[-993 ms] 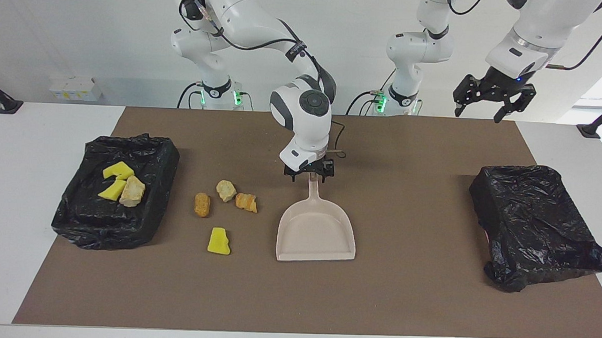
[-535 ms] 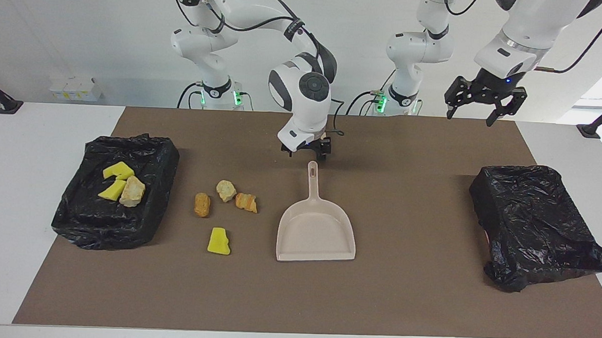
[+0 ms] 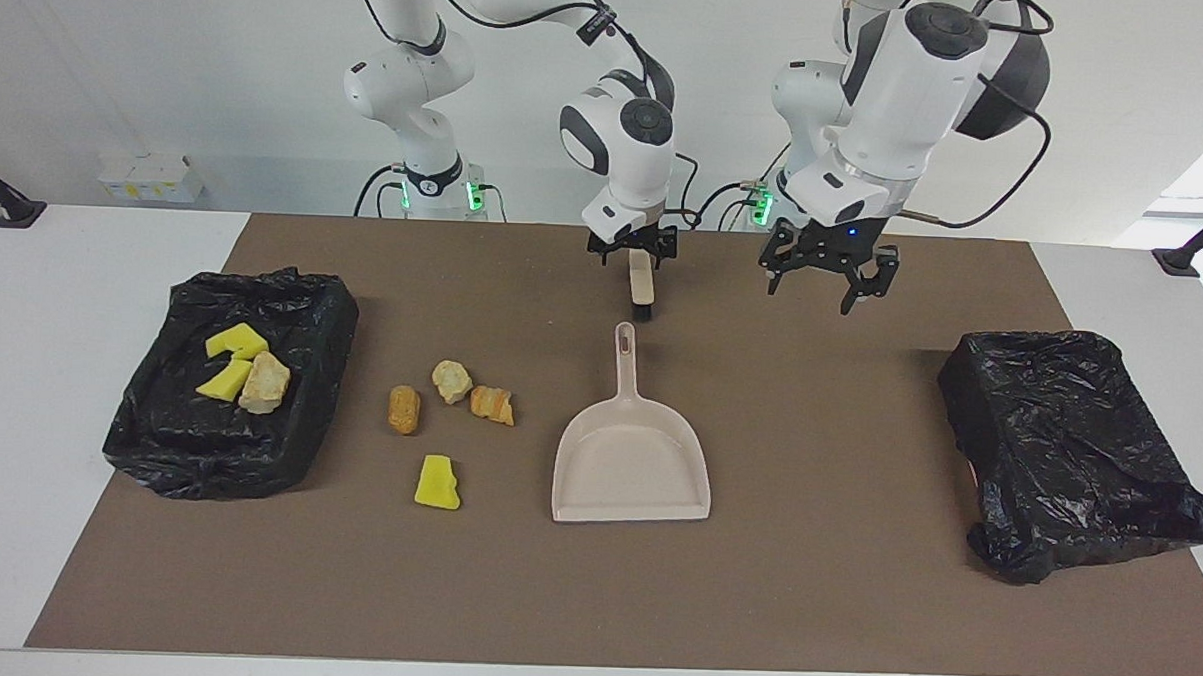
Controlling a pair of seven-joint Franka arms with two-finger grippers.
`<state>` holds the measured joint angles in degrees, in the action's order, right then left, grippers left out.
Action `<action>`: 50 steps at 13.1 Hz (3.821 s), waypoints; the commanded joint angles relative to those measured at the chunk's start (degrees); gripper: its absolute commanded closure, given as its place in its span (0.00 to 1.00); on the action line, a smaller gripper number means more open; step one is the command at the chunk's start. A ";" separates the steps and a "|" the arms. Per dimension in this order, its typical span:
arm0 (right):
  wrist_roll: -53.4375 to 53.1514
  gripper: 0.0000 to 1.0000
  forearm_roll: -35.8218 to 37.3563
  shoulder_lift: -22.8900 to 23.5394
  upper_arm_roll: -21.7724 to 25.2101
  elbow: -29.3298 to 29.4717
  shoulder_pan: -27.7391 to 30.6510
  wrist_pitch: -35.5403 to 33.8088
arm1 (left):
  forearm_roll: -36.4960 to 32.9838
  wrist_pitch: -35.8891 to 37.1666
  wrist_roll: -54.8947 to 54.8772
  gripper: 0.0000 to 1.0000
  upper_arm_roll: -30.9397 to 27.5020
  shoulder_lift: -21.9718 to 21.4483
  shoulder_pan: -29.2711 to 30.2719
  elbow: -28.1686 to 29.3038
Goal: Sweep and dump trash in bin
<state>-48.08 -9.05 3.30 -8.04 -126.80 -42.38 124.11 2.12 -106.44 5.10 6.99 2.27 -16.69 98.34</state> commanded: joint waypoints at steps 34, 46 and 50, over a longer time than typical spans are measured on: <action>1.84 1.00 2.53 -11.92 0.75 -6.63 15.03 -14.42 | -6.16 -10.02 -8.21 1.00 -1.37 15.13 -11.44 1.06; 22.91 1.00 21.43 -1.37 0.66 4.28 34.89 -11.62 | -6.16 -6.15 -31.29 1.00 -1.19 11.80 -12.75 5.98; 31.47 1.00 22.14 -0.06 0.57 3.05 40.27 -7.84 | -6.16 -5.01 -31.29 1.00 -1.01 10.66 -14.33 7.30</action>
<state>-18.64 11.86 2.32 -6.65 -123.58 -3.35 114.88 -3.57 -112.14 -25.71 6.43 16.08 -29.47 102.47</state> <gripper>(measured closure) 0.736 0.678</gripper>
